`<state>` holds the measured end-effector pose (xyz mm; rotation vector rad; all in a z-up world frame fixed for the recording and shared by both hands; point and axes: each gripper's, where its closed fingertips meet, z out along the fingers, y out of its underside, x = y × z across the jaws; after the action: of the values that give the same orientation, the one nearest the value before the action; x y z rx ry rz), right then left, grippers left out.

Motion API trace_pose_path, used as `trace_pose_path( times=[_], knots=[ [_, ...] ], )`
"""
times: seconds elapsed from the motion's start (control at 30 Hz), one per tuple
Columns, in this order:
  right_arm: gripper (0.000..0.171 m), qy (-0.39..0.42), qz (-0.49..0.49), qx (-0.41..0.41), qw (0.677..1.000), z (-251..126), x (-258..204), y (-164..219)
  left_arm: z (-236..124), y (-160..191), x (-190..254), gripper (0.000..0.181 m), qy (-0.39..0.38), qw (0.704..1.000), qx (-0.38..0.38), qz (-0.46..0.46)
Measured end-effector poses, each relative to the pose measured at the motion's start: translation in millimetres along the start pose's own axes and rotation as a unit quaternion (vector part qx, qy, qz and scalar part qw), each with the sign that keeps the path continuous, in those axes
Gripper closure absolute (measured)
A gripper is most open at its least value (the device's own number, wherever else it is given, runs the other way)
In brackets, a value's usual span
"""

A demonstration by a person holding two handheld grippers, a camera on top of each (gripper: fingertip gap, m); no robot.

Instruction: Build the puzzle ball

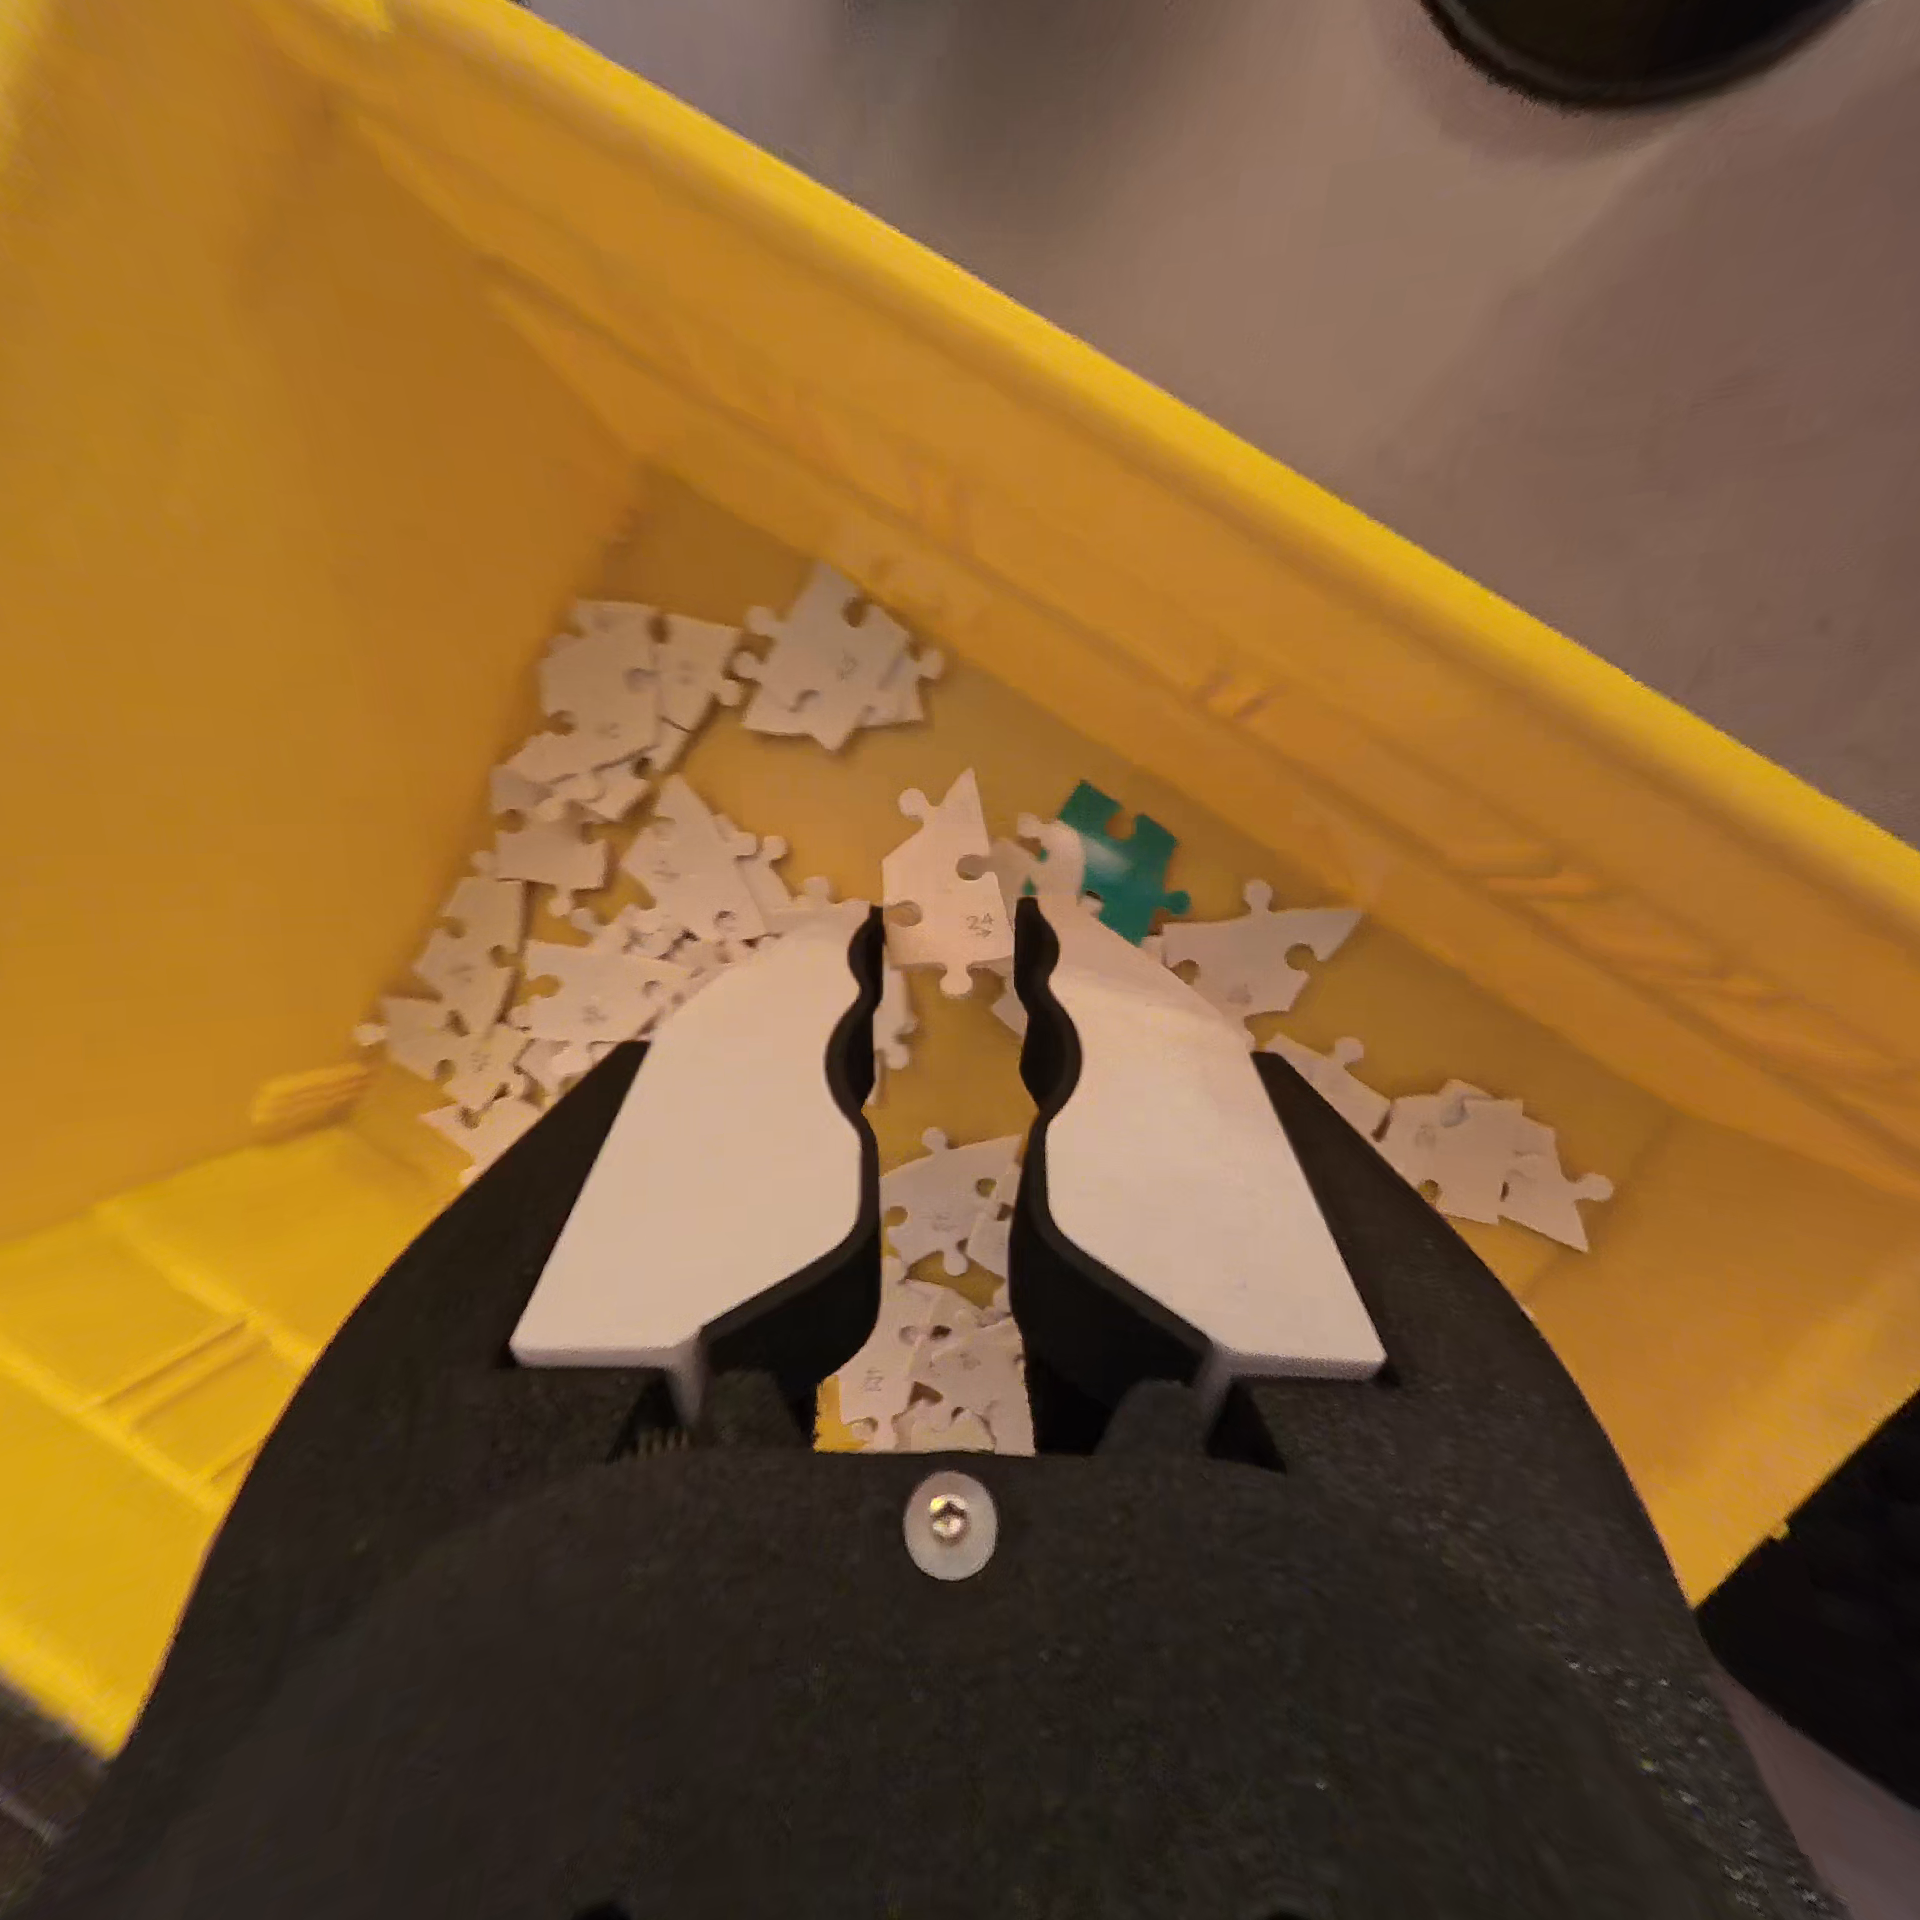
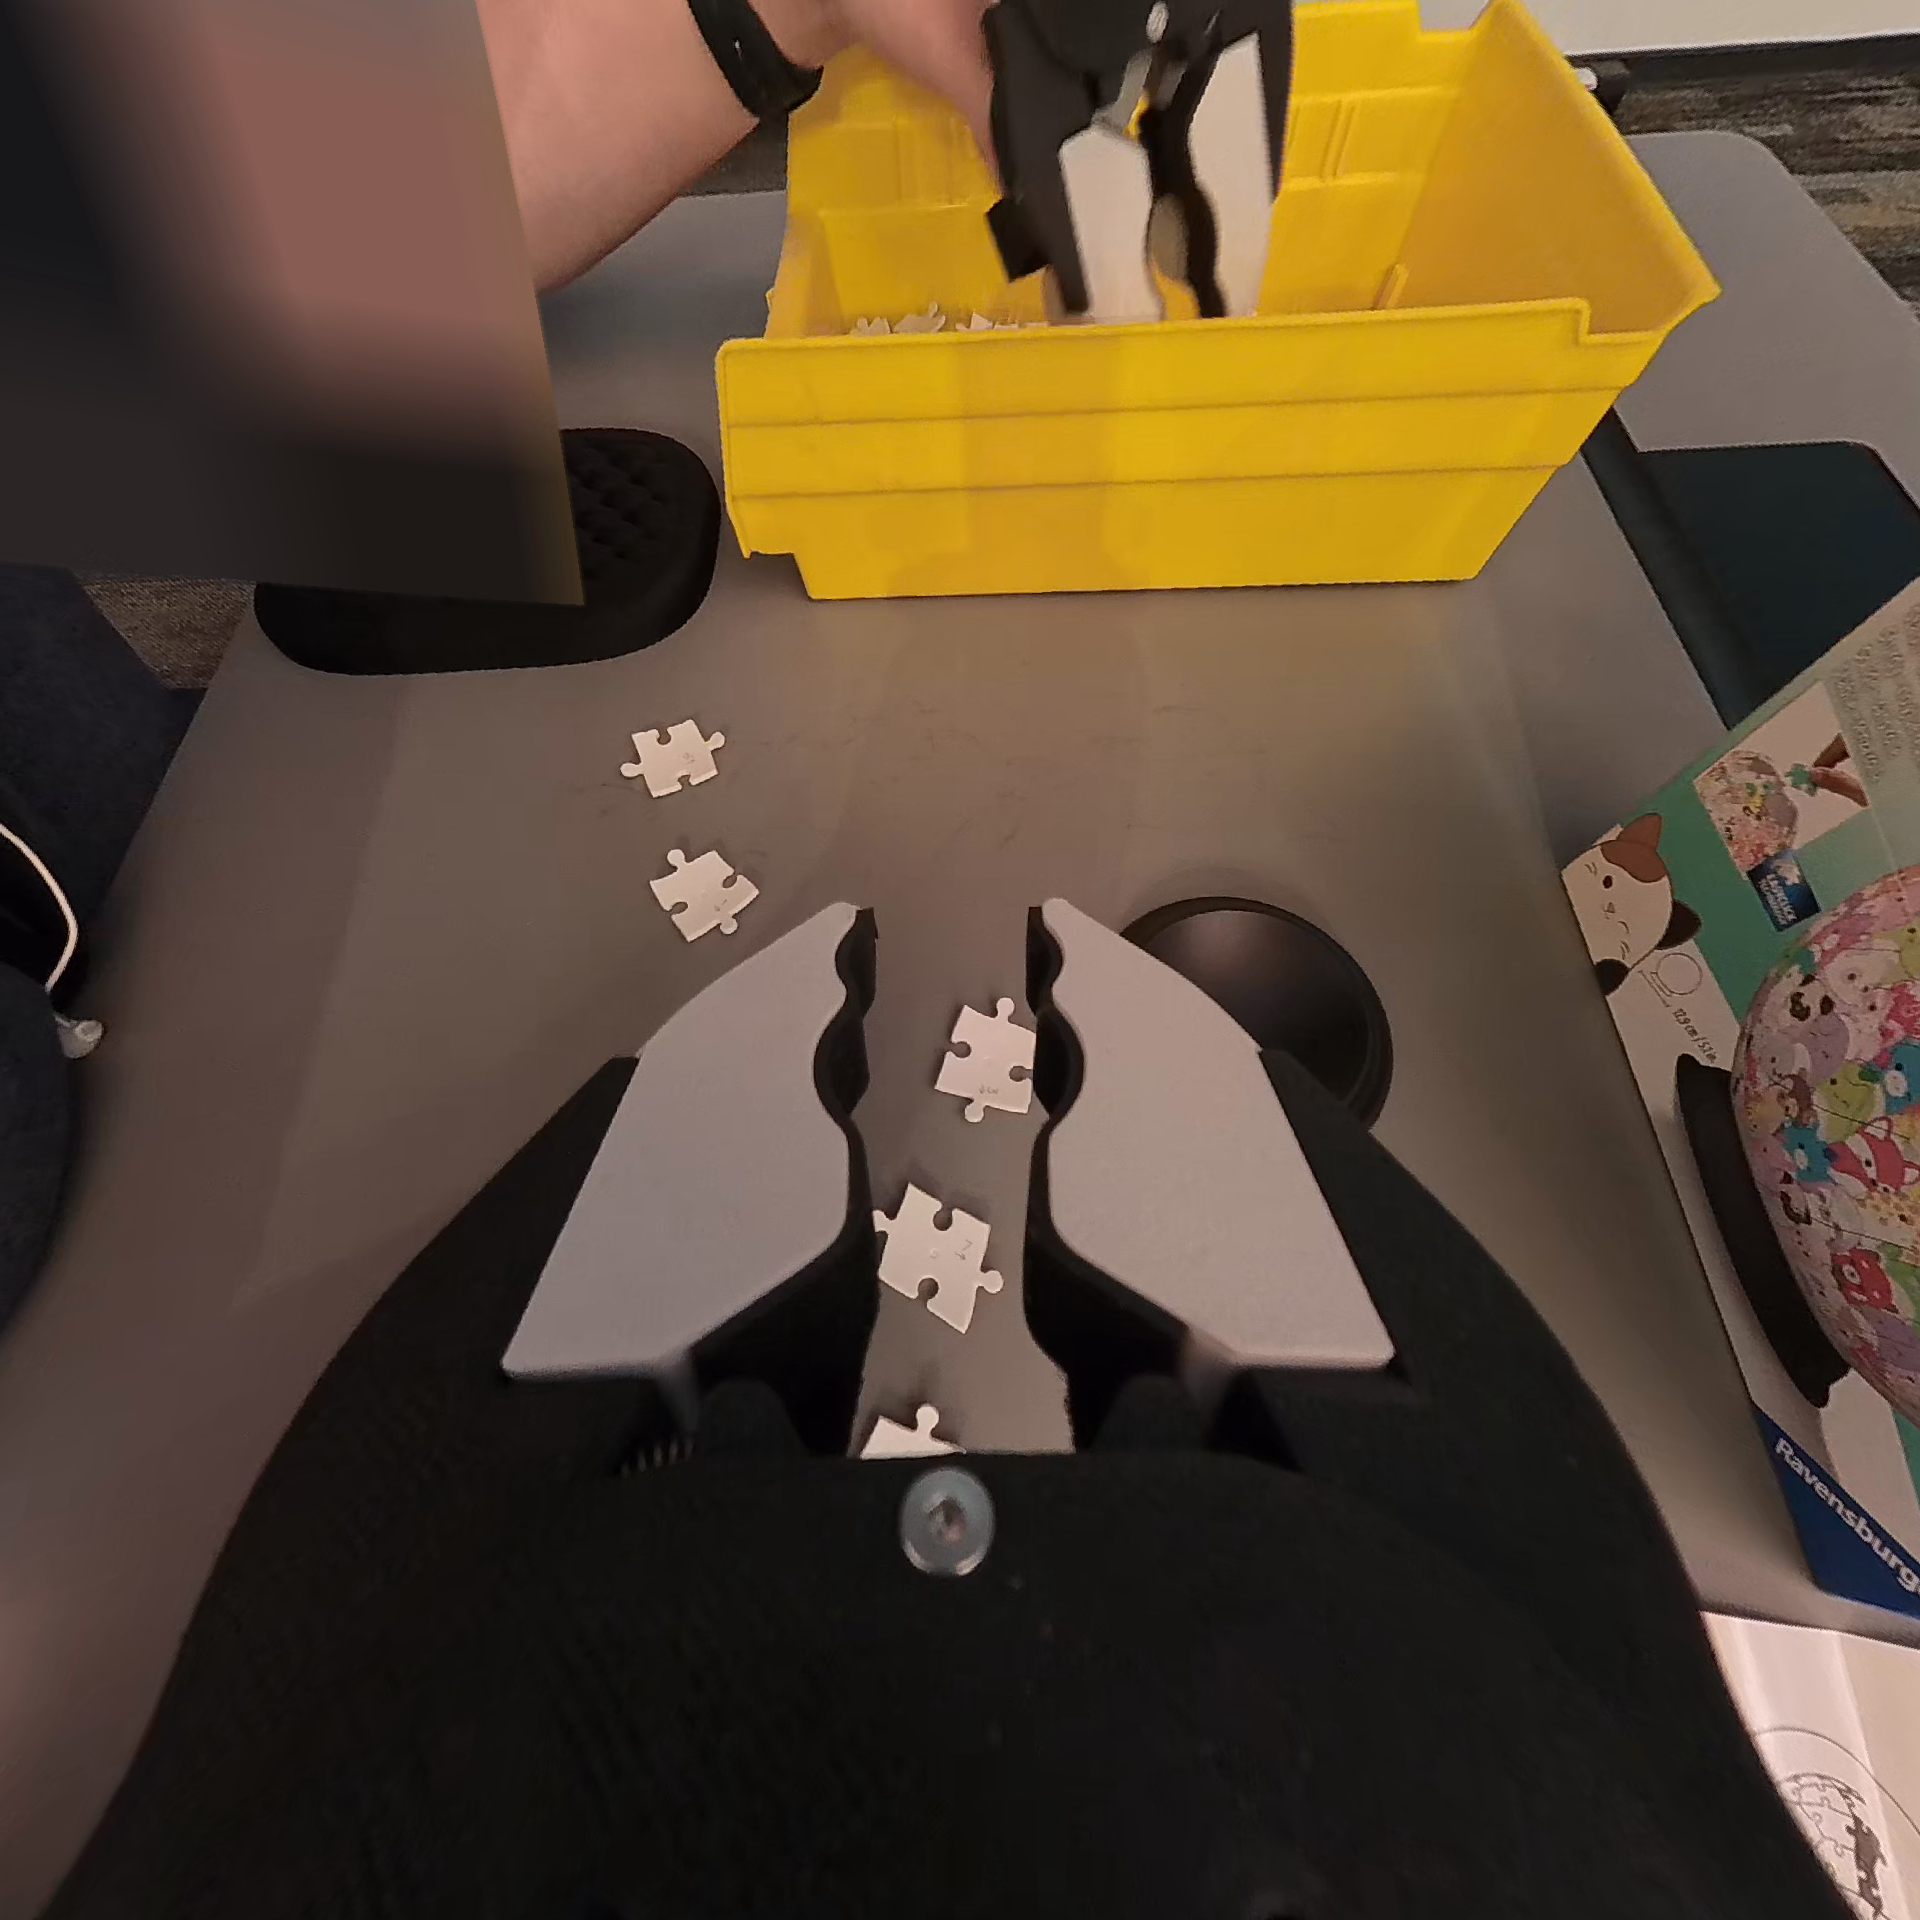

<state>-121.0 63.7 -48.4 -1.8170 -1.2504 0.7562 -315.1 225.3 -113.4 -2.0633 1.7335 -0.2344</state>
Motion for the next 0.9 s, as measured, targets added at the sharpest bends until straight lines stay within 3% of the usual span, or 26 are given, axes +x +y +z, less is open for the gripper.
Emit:
trace_pose_path(
  times=[0.33,0.5,0.57,0.63,0.7,0.9],
  knots=[
    [0.142,0.009,-0.003,-0.001,1.0,-2,2,0,-31,-1,-22,0.158,-0.076,0.996,0.017,-0.052],
    [0.142,0.016,-0.011,0.006,1.0,-8,1,-7,-87,-61,14,0.158,-0.058,0.983,0.135,-0.109],
    [0.142,0.018,-0.016,0.013,1.0,-12,-1,-12,-95,-87,40,0.158,-0.041,0.981,0.149,-0.121],
    [0.142,0.016,-0.023,0.02,0.999,-16,-5,-19,-83,-102,64,0.158,-0.028,0.984,0.116,-0.135],
    [0.142,0.017,-0.035,0.024,0.999,-20,-11,-25,-65,-110,71,0.158,-0.061,0.982,0.09,-0.152],
    [0.142,0.019,-0.08,0.047,0.995,-42,-31,-49,3,-107,81,0.158,-0.126,0.966,0.02,-0.223]
  ],
)
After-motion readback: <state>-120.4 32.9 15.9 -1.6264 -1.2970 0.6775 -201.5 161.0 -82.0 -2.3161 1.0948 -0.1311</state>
